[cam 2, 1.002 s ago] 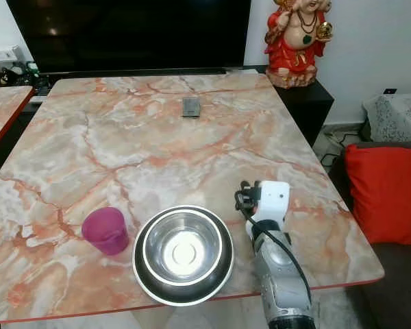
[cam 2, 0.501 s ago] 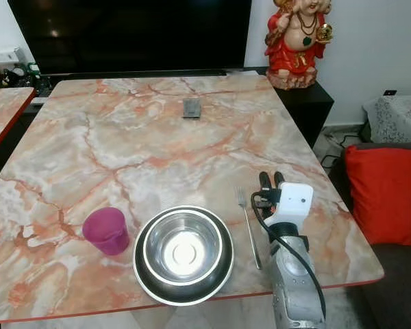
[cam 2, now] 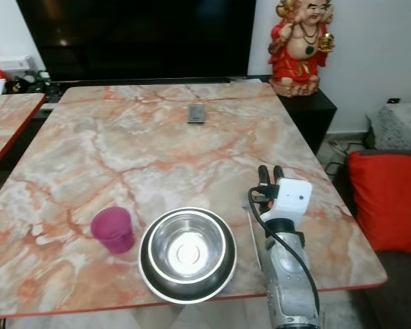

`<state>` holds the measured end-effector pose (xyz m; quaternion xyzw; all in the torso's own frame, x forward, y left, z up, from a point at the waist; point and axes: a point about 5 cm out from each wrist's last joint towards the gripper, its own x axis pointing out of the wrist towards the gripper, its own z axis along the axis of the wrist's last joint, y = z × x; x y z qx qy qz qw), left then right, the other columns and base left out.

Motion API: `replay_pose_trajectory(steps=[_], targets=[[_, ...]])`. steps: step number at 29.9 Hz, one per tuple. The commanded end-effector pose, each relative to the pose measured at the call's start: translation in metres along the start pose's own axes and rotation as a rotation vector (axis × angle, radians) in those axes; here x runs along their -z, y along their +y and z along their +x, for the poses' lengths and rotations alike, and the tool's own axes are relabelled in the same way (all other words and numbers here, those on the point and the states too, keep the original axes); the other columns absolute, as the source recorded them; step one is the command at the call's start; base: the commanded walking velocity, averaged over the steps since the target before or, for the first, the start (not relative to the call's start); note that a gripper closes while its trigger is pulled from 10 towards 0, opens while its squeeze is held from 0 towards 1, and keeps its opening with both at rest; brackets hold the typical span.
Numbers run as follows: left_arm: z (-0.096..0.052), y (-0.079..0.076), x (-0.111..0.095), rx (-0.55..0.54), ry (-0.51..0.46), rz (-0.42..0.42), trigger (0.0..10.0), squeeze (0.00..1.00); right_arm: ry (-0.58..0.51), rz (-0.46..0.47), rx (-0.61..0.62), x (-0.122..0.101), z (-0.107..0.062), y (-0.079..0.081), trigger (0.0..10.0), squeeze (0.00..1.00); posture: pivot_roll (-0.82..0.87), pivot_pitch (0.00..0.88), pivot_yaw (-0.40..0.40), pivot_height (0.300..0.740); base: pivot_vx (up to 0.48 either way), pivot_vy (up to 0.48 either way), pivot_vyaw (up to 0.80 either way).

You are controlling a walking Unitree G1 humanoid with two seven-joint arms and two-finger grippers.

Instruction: Setting the table

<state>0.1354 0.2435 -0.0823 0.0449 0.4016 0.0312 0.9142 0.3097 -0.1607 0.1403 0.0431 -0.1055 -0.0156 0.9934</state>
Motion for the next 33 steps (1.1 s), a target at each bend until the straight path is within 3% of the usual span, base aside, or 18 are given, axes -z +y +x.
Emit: replay_pose_trajectory(steps=[1,10,33], targets=[[-0.0062,0.0067,0.0142,-0.020,0.057,-0.010,10.0,0.00,0.006,0.013,-0.017,0.0020,-0.0001,0.0069,10.0,0.00,0.01,0.000,0.015,0.740,0.000,0.446,0.71],[-0.0064,0.0071,0.0145,-0.015,0.059,-0.006,10.0,0.00,0.007,0.035,0.006,0.0034,0.0011,0.0061,10.0,0.00,0.00,0.000,0.016,0.740,0.000,0.427,0.00],[-0.0055,0.0036,0.0139,-0.019,0.053,-0.031,10.0,0.00,-0.004,0.026,-0.009,0.0005,0.0069,0.0083,10.0,0.00,0.02,0.000,-0.007,0.740,0.000,-0.038,0.00]])
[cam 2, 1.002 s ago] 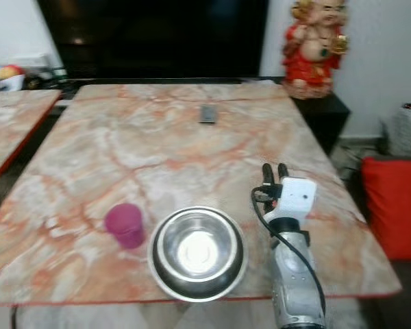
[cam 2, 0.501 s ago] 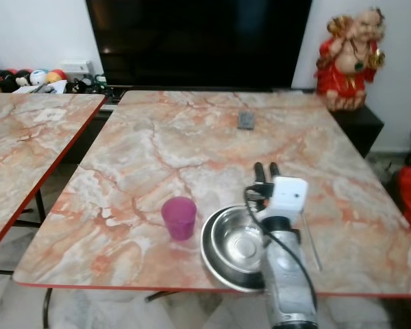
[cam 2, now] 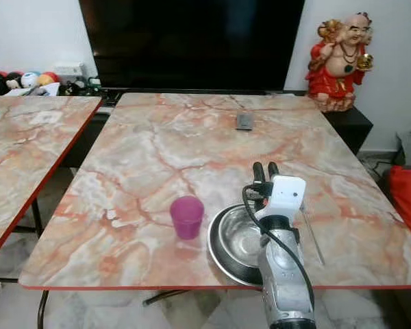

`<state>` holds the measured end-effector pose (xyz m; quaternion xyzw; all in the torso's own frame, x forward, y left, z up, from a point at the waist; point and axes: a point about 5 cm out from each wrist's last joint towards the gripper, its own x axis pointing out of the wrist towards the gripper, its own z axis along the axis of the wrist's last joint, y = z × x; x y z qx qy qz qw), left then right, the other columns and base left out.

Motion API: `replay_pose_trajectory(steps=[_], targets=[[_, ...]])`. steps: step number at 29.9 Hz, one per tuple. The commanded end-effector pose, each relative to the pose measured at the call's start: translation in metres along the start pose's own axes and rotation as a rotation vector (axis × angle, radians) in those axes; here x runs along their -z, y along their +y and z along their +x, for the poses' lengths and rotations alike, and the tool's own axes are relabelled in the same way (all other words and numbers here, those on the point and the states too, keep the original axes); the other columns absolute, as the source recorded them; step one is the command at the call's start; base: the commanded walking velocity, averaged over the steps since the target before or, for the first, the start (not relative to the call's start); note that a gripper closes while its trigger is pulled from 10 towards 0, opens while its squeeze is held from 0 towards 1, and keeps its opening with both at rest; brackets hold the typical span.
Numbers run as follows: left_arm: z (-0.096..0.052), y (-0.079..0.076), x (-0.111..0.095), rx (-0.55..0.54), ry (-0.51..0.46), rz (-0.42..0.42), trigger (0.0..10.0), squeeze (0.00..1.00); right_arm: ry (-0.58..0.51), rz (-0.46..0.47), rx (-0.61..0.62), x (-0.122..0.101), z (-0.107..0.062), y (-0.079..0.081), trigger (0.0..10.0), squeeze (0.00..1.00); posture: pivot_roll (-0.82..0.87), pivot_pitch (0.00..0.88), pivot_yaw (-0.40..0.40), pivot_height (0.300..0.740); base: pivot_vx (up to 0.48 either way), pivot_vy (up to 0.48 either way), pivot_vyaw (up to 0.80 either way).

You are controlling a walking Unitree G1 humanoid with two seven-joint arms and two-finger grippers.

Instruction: Setting the table

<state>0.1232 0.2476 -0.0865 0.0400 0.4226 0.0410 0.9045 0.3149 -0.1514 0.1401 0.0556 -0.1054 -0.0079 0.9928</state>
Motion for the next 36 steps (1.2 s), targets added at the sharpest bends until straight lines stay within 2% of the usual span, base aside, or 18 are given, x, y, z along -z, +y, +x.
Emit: replay_pose_trajectory(steps=[1,4,19,28,36], targets=[[-0.0006,-0.0002,0.0019,-0.006,0.005,-0.018,10.0,0.00,-0.004,0.000,0.003,-0.0015,0.0023,-0.0012,10.0,0.00,0.02,0.000,-0.008,0.740,0.000,0.000,0.00],[-0.0005,-0.0003,0.0016,-0.006,0.003,-0.019,10.0,0.00,-0.001,-0.002,0.002,-0.0012,0.0024,-0.0013,10.0,0.00,0.02,0.004,-0.009,0.740,0.000,0.000,0.00],[-0.0005,0.0003,0.0016,-0.011,0.004,-0.022,10.0,0.00,0.010,0.002,0.001,0.0005,0.0019,0.0003,10.0,0.00,0.02,0.017,-0.007,0.740,0.000,0.338,0.00],[-0.0004,0.0006,0.0011,-0.011,0.003,-0.022,10.0,0.00,0.013,0.007,-0.001,0.0011,0.0021,0.0018,10.0,0.00,0.03,0.020,-0.005,0.740,0.000,0.000,0.00],[-0.0002,0.0008,0.0008,-0.012,0.003,-0.022,10.0,0.00,0.016,0.011,-0.005,0.0016,0.0016,0.0036,10.0,0.00,0.03,0.023,-0.006,0.740,0.000,0.337,0.00]])
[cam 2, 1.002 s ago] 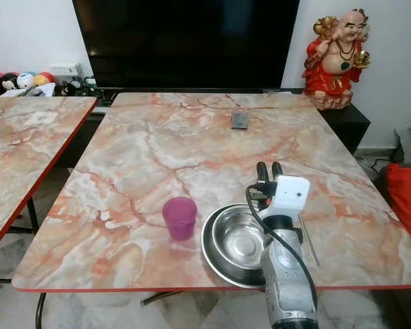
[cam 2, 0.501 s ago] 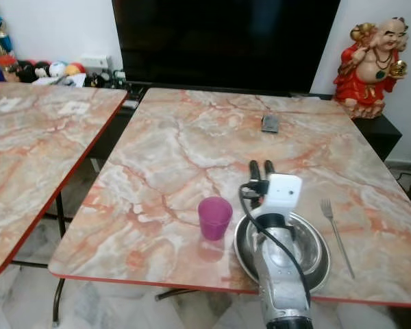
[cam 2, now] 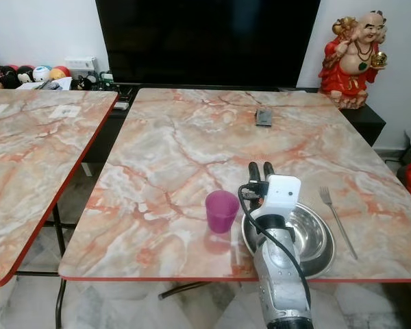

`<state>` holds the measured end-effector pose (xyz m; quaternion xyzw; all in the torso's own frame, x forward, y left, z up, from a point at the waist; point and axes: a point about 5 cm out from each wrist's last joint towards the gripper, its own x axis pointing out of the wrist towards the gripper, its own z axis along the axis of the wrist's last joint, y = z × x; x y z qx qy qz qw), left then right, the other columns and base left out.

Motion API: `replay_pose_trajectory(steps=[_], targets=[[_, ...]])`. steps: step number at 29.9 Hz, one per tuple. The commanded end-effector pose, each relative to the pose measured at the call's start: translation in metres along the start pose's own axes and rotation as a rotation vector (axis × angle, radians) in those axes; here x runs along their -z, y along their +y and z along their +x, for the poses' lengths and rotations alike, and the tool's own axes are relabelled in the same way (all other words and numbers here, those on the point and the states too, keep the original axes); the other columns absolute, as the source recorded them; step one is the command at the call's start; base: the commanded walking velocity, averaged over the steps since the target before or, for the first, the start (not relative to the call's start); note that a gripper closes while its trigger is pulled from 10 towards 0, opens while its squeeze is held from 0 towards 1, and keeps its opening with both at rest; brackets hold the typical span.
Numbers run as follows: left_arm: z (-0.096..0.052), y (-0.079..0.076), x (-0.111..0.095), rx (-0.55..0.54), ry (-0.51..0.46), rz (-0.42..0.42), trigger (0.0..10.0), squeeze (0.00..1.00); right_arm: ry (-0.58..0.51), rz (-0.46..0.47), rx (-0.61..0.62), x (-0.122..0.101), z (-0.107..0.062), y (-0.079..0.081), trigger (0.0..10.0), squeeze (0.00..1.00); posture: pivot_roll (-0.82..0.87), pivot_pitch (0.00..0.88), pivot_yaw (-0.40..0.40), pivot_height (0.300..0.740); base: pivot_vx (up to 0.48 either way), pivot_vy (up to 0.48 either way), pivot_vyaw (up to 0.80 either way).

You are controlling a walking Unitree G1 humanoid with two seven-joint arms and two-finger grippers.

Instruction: Setting the table

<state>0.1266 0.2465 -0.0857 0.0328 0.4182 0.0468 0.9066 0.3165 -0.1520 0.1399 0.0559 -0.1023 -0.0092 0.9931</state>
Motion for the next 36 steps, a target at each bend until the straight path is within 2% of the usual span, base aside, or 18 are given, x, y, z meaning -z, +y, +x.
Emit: replay_pose_trajectory(steps=[1,8,16,29,36], targets=[[-0.0017,0.0020,0.0039,-0.008,0.012,-0.004,10.0,0.00,0.010,0.011,-0.008,0.0012,0.0001,0.0042,10.0,0.00,0.03,0.023,-0.006,0.740,0.000,0.337,0.00],[-0.0020,0.0022,0.0042,-0.009,0.012,-0.007,10.0,0.00,0.013,0.012,-0.010,0.0022,0.0000,0.0050,10.0,0.00,0.03,0.025,-0.006,0.740,0.000,0.337,0.00],[-0.0020,0.0026,0.0040,-0.009,0.011,-0.006,10.0,0.00,0.012,0.016,-0.010,0.0021,0.0003,0.0056,10.0,0.00,0.03,0.025,-0.005,0.740,0.000,0.000,0.00],[-0.0021,0.0031,0.0041,-0.009,0.012,-0.004,10.0,0.00,0.004,0.004,-0.028,0.0018,-0.0002,0.0073,10.0,0.00,0.03,0.028,-0.002,0.740,0.000,0.339,0.00],[-0.0021,0.0030,0.0041,-0.009,0.011,-0.006,10.0,0.00,0.015,0.014,-0.024,0.0034,-0.0007,0.0082,10.0,0.00,0.03,0.028,-0.002,0.740,0.000,0.380,0.47]])
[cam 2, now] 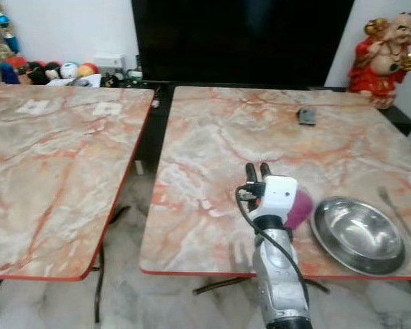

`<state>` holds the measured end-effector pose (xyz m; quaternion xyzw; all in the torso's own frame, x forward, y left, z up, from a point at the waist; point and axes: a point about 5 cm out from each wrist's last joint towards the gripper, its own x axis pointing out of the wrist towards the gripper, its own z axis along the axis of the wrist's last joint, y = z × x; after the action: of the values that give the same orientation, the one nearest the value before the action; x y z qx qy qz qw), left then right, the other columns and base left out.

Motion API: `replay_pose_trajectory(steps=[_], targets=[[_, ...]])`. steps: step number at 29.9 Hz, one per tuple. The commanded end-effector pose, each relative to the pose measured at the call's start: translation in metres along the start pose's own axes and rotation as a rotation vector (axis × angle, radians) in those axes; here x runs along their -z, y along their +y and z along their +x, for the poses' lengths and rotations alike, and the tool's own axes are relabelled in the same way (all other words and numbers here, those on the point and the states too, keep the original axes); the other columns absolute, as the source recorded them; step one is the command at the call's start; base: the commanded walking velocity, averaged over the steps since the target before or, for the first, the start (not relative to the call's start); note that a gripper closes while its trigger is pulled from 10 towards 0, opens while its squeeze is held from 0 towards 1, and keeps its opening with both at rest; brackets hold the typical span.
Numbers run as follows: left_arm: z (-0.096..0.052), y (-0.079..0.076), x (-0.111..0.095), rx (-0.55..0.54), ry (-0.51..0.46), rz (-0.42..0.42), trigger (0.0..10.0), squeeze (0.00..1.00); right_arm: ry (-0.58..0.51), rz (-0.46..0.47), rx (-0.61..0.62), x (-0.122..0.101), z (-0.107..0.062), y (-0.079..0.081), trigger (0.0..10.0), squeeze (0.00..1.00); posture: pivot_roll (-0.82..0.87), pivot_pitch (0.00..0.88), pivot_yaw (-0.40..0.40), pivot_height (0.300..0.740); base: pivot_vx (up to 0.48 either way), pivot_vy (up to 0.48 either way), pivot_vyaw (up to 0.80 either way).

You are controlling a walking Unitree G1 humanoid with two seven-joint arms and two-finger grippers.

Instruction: Setting the table

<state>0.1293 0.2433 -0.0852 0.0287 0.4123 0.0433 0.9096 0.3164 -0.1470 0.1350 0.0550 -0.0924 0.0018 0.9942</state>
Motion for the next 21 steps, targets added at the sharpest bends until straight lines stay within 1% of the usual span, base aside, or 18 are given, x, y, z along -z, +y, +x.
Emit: replay_pose_trajectory(steps=[1,9,15,21], targets=[[-0.0032,0.0064,0.0063,-0.019,0.024,0.000,10.0,0.00,-0.005,0.014,-0.002,-0.0017,0.0007,0.0036,10.0,0.00,0.03,0.027,-0.002,0.740,0.000,0.480,0.00],[-0.0032,0.0068,0.0060,-0.020,0.024,0.002,10.0,0.00,-0.015,-0.003,-0.022,-0.0030,0.0007,0.0055,10.0,0.00,0.03,0.029,-0.001,0.740,0.000,0.480,0.00],[-0.0032,0.0068,0.0059,-0.019,0.023,0.002,10.0,0.00,-0.010,0.003,-0.020,-0.0020,0.0006,0.0061,10.0,0.00,0.03,0.030,-0.001,0.740,0.000,0.480,0.75],[-0.0032,0.0071,0.0060,-0.019,0.024,0.002,10.0,0.00,-0.004,0.012,-0.012,-0.0008,0.0005,0.0048,10.0,0.00,0.03,0.032,0.000,0.740,0.000,0.480,0.00]])
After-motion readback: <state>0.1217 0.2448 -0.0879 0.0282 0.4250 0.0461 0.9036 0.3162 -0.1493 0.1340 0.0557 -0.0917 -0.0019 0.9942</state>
